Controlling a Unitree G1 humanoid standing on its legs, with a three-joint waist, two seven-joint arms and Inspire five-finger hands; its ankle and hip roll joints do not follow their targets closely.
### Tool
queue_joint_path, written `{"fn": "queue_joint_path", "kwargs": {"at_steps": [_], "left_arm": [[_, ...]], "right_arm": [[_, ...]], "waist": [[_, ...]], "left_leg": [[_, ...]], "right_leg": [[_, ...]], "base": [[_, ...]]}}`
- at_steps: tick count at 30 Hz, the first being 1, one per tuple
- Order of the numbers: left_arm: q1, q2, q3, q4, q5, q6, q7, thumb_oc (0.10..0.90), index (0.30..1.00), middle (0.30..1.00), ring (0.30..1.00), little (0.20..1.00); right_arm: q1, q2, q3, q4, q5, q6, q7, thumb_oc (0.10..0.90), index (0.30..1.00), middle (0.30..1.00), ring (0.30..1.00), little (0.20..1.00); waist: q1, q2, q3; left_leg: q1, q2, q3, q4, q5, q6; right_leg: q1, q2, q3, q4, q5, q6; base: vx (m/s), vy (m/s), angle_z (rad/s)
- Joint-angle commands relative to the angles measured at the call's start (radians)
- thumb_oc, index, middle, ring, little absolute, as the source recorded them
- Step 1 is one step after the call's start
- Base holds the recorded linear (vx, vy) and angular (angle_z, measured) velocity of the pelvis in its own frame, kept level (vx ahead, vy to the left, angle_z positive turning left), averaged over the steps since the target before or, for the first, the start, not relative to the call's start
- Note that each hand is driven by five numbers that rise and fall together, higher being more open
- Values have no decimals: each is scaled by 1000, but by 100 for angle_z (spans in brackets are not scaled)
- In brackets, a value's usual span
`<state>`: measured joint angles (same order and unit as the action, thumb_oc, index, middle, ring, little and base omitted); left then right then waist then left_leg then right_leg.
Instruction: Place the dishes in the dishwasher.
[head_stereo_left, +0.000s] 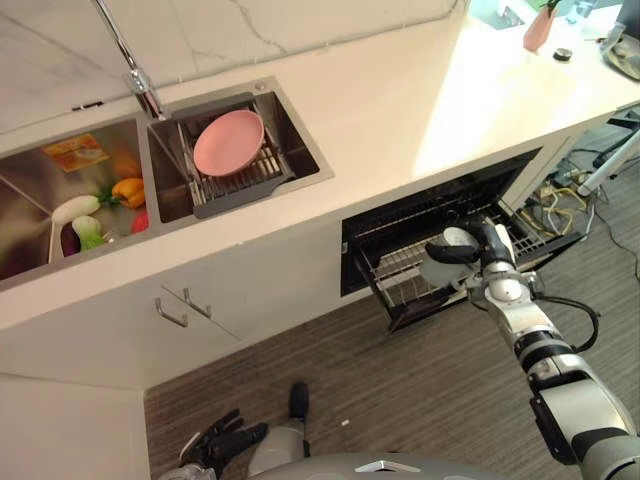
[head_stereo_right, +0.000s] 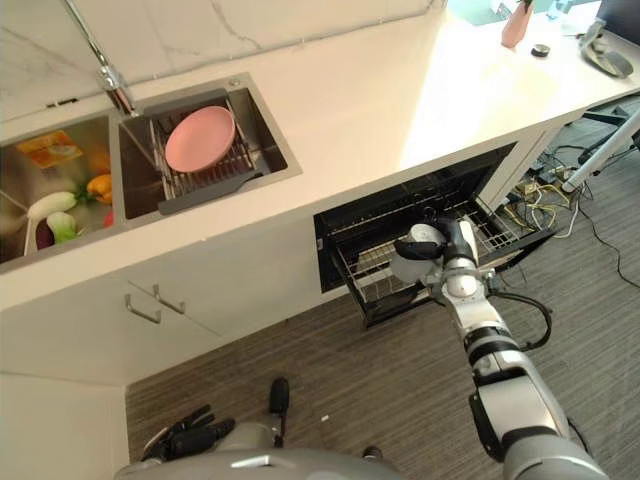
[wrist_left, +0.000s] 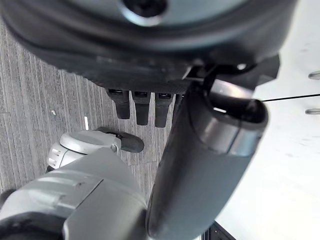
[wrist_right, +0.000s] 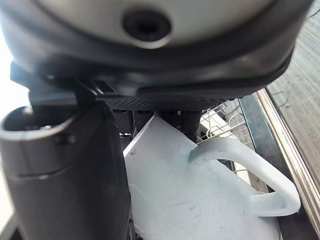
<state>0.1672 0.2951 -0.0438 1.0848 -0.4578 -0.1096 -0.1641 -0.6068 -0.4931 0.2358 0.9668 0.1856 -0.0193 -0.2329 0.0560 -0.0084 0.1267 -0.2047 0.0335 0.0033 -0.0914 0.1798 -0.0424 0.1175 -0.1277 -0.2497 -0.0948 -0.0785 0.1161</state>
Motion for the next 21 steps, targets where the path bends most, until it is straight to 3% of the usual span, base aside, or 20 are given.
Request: {"fn": "queue_joint_path", "kwargs": {"at_steps": [1, 9, 15, 17, 18, 21], "left_arm": [[10, 25, -94, 124, 185, 21, 126, 800, 900, 900, 900, 900], [-57, 40, -124, 56, 401, -24, 401, 800, 900, 900, 900, 900], [-95, 52, -161, -30, 419, -38, 456, 800, 900, 900, 900, 900], [-110, 53, -173, -37, 419, -37, 455, 800, 900, 900, 900, 900], [-110, 53, -173, -37, 419, -37, 455, 800, 900, 900, 900, 900], [-130, 41, -195, -38, 423, -27, 455, 800, 900, 900, 900, 900]], "right_arm": [[-96, -75, 18, 0, -44, -40, -31, 400, 300, 300, 300, 300], [-104, -65, 17, 120, -89, -34, -146, 400, 300, 300, 300, 300], [-120, -81, 64, 151, -139, -26, -172, 400, 300, 300, 300, 300], [-126, -80, 80, 167, -145, -20, -167, 522, 484, 484, 484, 484], [-127, -80, 80, 167, -145, -20, -167, 800, 900, 900, 900, 900], [-138, -59, 101, 201, -171, -1, -169, 800, 900, 900, 900, 900]], "waist": [[44, -1, 22], [80, -8, 95], [102, -7, 152], [104, -7, 157], [104, -7, 157], [104, -10, 166]], "left_leg": [[114, -27, 57, 4, -154, -15], [31, -30, 39, 4, -131, -19], [-37, -30, 32, 4, -113, -29], [-48, -30, 33, 4, -110, -31], [-49, -30, 33, 4, -110, -31], [-55, -33, 35, 4, -111, -31]], "right_leg": [[-130, -17, 64, 27, 70, 27], [-201, -14, 54, 22, 88, 31], [-262, -13, 50, 13, 105, 37], [-271, -13, 47, 9, 107, 38], [-271, -13, 47, 9, 107, 38], [-275, -14, 51, 8, 108, 41]], "base": [[0, 0, 0], [-38, -2, 8], [-37, 13, 11], [-8, 8, 2], [0, 0, 0], [0, 0, 0]]}}
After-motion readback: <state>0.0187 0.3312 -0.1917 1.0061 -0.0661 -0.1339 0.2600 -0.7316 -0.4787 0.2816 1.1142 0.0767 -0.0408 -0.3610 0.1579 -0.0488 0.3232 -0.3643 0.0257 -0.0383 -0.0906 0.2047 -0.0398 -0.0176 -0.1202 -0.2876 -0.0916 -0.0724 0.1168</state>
